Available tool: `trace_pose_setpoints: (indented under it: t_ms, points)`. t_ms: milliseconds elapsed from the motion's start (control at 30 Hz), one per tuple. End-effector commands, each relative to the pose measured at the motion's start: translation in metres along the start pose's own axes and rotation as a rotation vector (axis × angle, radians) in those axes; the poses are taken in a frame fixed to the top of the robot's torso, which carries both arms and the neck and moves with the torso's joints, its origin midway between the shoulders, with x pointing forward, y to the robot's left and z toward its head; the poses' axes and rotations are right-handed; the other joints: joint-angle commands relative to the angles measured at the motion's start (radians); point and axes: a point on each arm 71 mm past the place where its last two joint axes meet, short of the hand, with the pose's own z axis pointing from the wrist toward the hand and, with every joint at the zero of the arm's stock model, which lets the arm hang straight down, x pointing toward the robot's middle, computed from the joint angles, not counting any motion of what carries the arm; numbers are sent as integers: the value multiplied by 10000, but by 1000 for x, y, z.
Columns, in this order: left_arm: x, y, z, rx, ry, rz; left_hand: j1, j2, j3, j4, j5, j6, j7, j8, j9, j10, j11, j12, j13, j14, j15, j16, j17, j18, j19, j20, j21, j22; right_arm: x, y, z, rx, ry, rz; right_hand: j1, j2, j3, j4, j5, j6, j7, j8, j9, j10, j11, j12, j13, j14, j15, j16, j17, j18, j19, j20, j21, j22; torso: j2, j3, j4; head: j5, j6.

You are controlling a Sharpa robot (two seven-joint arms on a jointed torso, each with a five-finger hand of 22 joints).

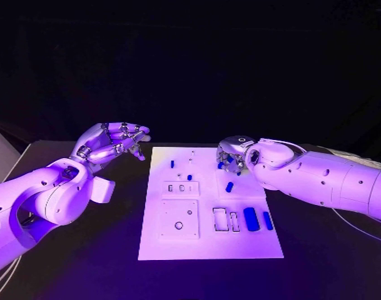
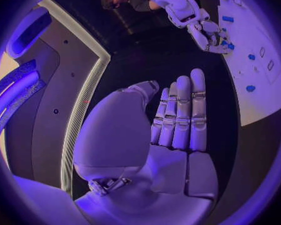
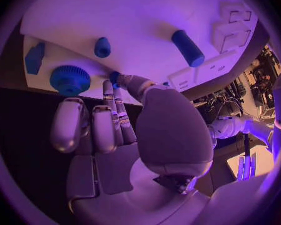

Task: Assemble the parts on the task board

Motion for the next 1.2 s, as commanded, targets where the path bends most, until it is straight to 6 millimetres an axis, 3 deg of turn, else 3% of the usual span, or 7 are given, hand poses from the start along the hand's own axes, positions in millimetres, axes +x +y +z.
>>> trace_pose_setpoints:
  t_ms: [33, 333, 400, 500, 1200]
  points:
    - [2, -1, 0, 21, 187, -29, -29, -20, 33, 14, -21, -42, 39, -49, 18, -77, 2, -46, -1, -79, 22, 2, 7, 22, -101, 14, 78, 18, -1, 4, 0, -192, -193, 76, -12, 144, 26, 45, 47, 116, -16, 88, 66, 135, -15, 93, 36, 442, -49, 91, 28, -192, 58, -38, 88, 47, 25, -8, 8, -3, -3]
    - [1, 0, 0, -23, 157, -13, 35, -5, 79, -23, -14, -48, 45, -57, 30, -95, 5, -40, 0, -96, 22, 1, 5, 28, -137, 19, 131, 54, -3, 4, -1, -71, -494, 147, 138, 423, 100, 16, 17, 279, -127, 325, 347, 384, -128, 164, 150, 423, -142, 132, -8, -203, 63, -125, 132, 136, 46, -18, 8, 24, 10]
    - [0, 0, 0, -33, 140, -6, 50, -2, 90, -32, -13, -51, 48, -59, 32, -100, 6, -39, 0, -99, 22, 2, 4, 29, -145, 20, 144, 63, -5, 4, -1, -1, -667, 137, 229, 558, 206, -28, -248, 275, -141, 399, 466, 445, -149, 169, 192, 420, -168, 150, -14, -206, 63, -150, 141, 161, 53, -9, 5, 26, 31]
    - [0, 0, 0, -44, 119, 4, 68, 4, 104, -44, -11, -51, 50, -60, 36, -104, 8, -37, 0, -102, 23, 2, 4, 31, -155, 22, 161, 75, -8, 6, -1, 104, -1056, 148, 289, 622, 308, -74, -288, 253, -137, 442, 548, 477, -155, 166, 221, 423, -175, 175, 6, -214, 72, -161, 165, 206, 53, -16, 3, 28, 60]
    - [1, 0, 0, -20, 153, -5, 124, 11, 147, -85, -7, -58, 63, -68, 48, -121, 17, -34, 1, -114, 26, 4, 1, 34, -190, 25, 222, 116, -29, 36, 17, 28, -3713, 313, 314, 490, 407, -200, -187, 163, -82, 474, 674, 446, -123, 117, 254, 422, -153, 209, 25, -226, 78, -157, 197, 267, 105, -25, 26, 44, 181]
